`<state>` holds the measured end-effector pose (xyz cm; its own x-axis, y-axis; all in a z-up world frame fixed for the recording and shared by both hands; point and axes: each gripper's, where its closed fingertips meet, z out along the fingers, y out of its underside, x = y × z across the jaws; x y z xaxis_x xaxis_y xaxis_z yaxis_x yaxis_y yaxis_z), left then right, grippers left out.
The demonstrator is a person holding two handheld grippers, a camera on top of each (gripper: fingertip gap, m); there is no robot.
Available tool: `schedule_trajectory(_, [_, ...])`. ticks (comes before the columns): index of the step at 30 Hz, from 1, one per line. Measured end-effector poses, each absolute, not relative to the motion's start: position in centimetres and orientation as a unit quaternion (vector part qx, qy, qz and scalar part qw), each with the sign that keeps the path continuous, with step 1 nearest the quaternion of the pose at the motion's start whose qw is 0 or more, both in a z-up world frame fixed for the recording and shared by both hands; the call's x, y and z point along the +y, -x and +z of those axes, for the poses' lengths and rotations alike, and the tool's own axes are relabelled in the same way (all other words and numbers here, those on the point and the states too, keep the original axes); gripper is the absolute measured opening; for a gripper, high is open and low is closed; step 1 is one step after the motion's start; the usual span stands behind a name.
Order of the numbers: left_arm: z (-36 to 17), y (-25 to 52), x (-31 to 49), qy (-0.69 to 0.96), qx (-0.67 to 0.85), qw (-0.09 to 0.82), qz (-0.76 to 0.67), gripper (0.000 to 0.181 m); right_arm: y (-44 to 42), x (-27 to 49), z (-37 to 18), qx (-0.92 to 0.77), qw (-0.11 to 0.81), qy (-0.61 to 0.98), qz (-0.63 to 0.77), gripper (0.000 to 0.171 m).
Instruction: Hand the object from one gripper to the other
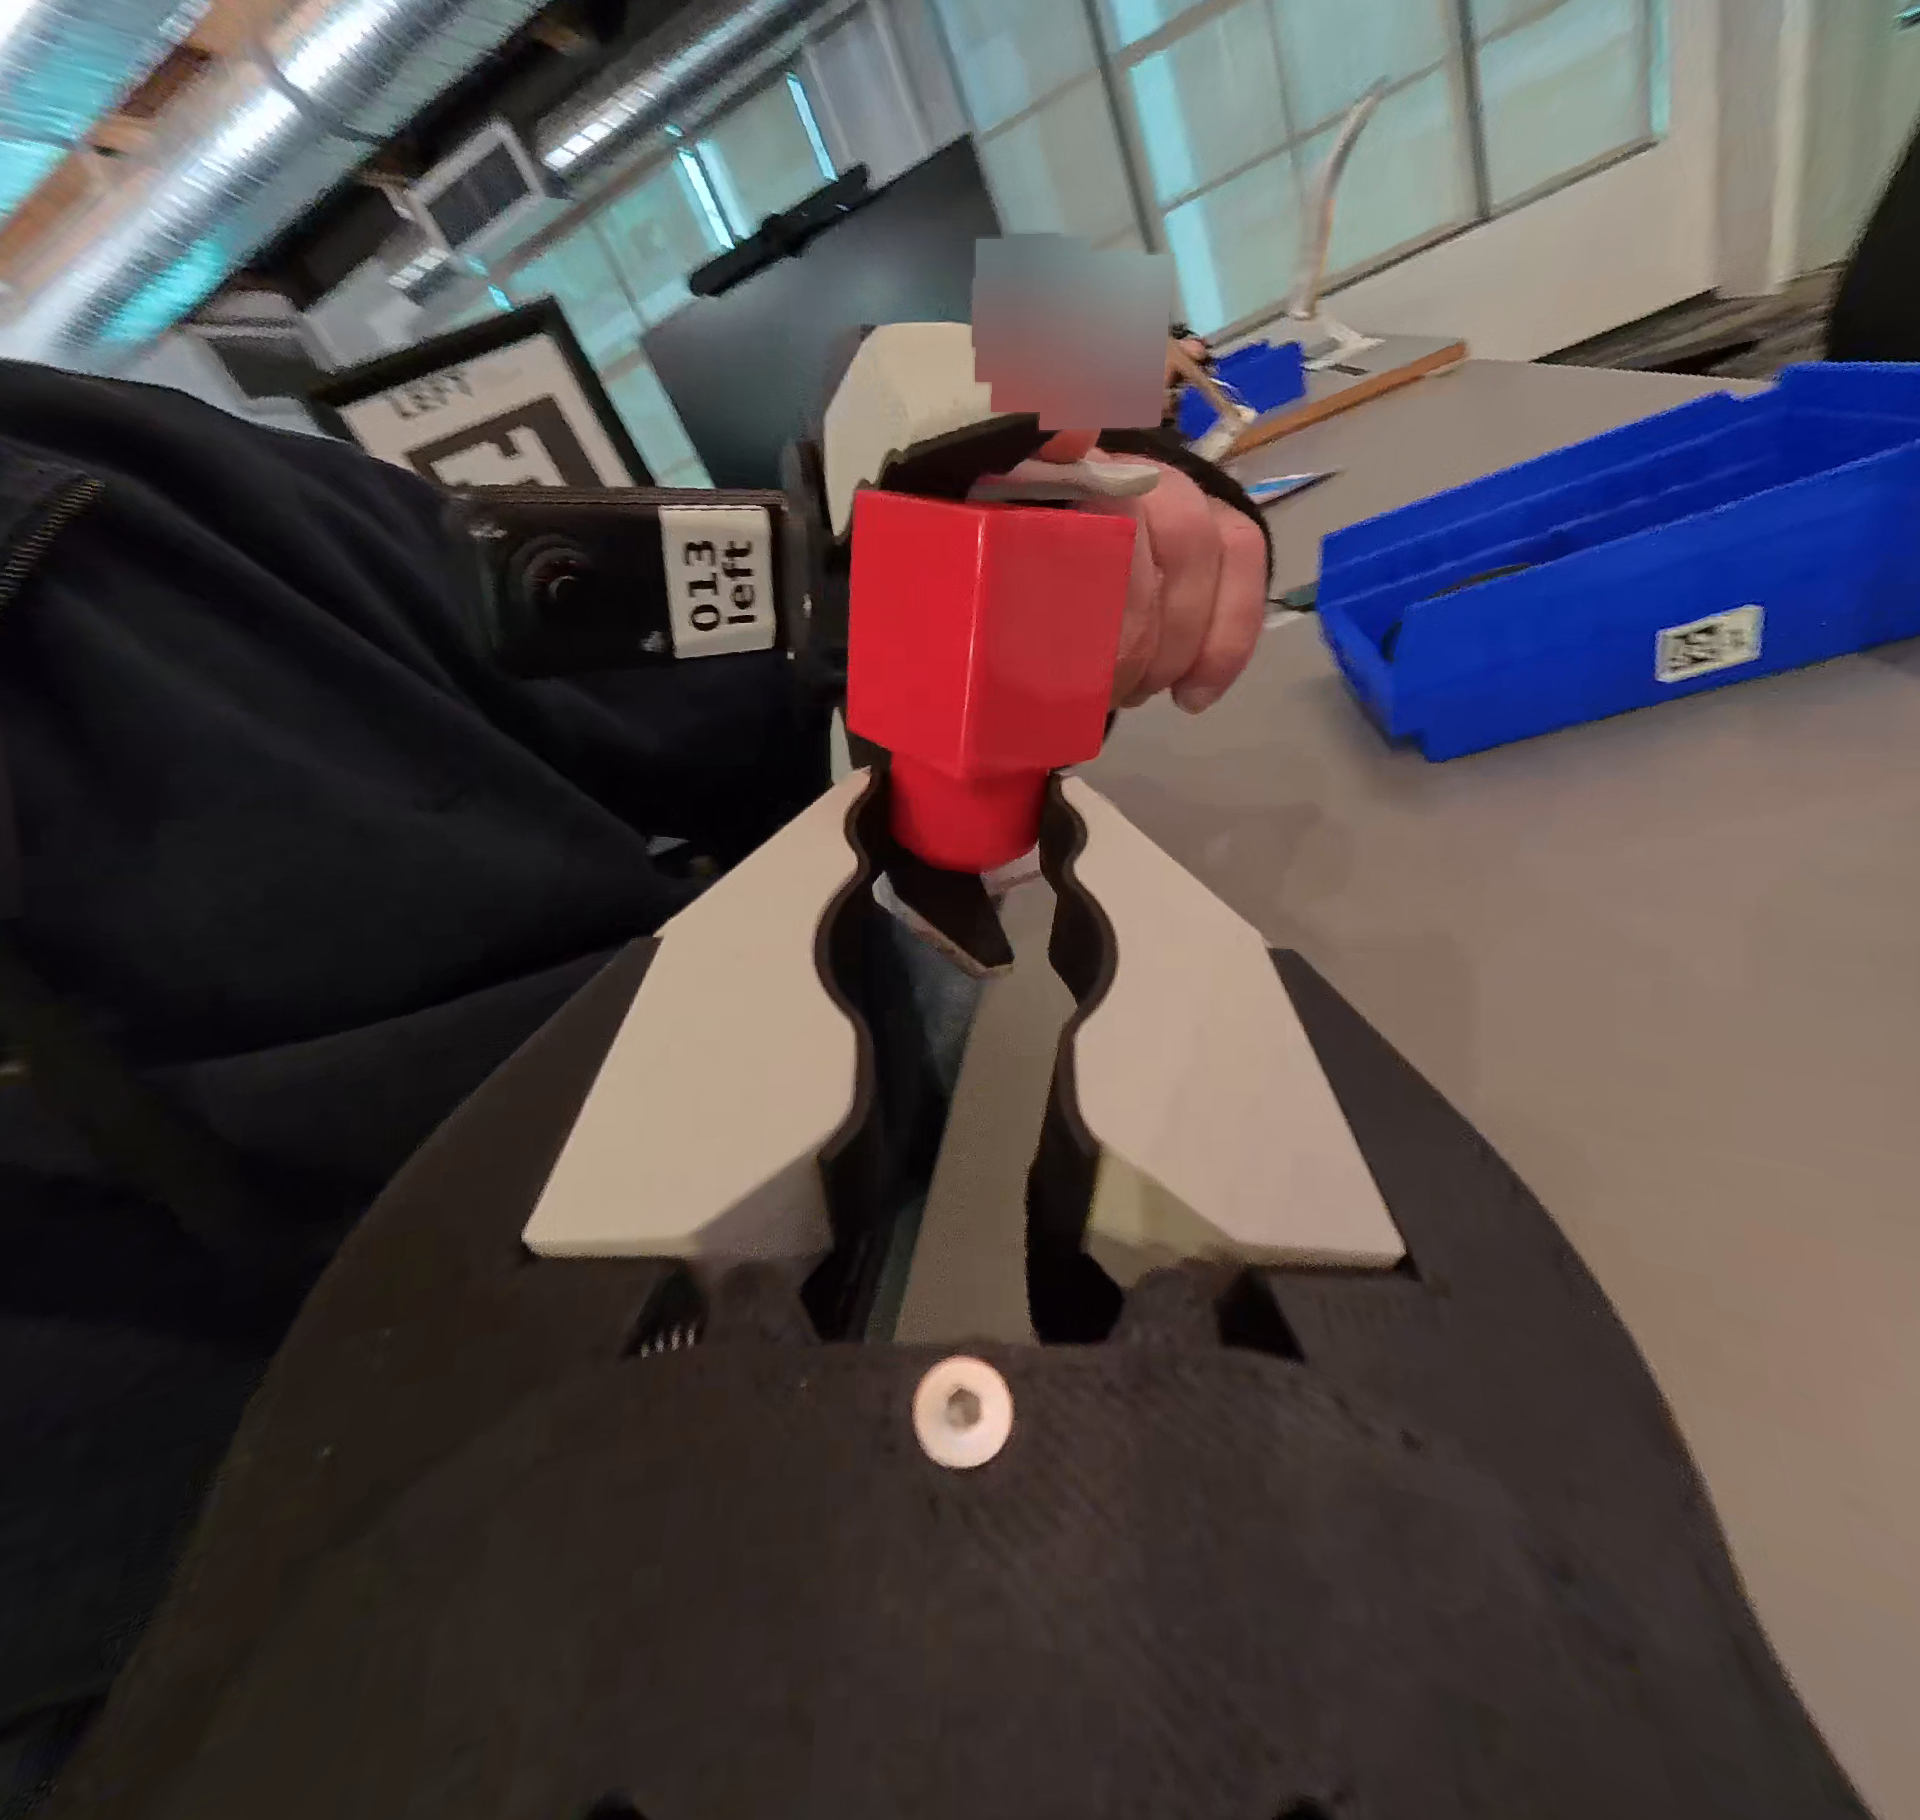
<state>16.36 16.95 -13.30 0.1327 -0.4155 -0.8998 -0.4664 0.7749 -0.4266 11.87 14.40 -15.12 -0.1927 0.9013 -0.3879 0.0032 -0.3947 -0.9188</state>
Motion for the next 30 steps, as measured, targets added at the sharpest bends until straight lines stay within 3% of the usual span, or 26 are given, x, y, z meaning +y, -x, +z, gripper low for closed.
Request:
schedule_trajectory(5, [-13.8, -15.5, 19.2, 0.373, 0.642, 0.666, 0.076, 0.073, -12.0, 17.2, -15.7, -0.395, 0.446, 0.607, 0.526, 0.026])
schedule_trajectory(9, [-14.2, -15.6, 19.7, 0.379, 0.629, 0.668, 0.120, 0.085, -12.6, 18.5, -15.9, -0.364, 0.514, 0.643, 0.436, 0.026])
schedule_trajectory(11, [-14.6, -15.6, 20.3, 0.389, 0.624, 0.662, 0.142, 0.090, -12.4, 18.4, -16.3, -0.358, 0.523, 0.652, 0.418, 0.026])
schedule_trajectory(15, [-14.8, -15.7, 20.6, 0.395, 0.621, 0.657, 0.163, 0.079, -11.9, 18.1, -17.1, -0.353, 0.526, 0.661, 0.402, 0.026])
schedule_trajectory(21, [-14.8, -15.5, 20.2, 0.396, 0.621, 0.661, 0.146, 0.078, -11.8, 17.3, -16.6, -0.361, 0.511, 0.640, 0.446, 0.027])
schedule_trajectory(23, [-14.6, -15.4, 20.0, 0.398, 0.621, 0.663, 0.128, 0.077, -12.1, 16.9, -15.9, -0.384, 0.511, 0.622, 0.453, 0.051])
schedule_trajectory(30, [-14.2, -15.6, 18.3, 0.470, 0.616, 0.620, -0.122, 0.077, -13.5, 15.9, -14.0, -0.546, 0.604, 0.516, 0.267, 0.076])
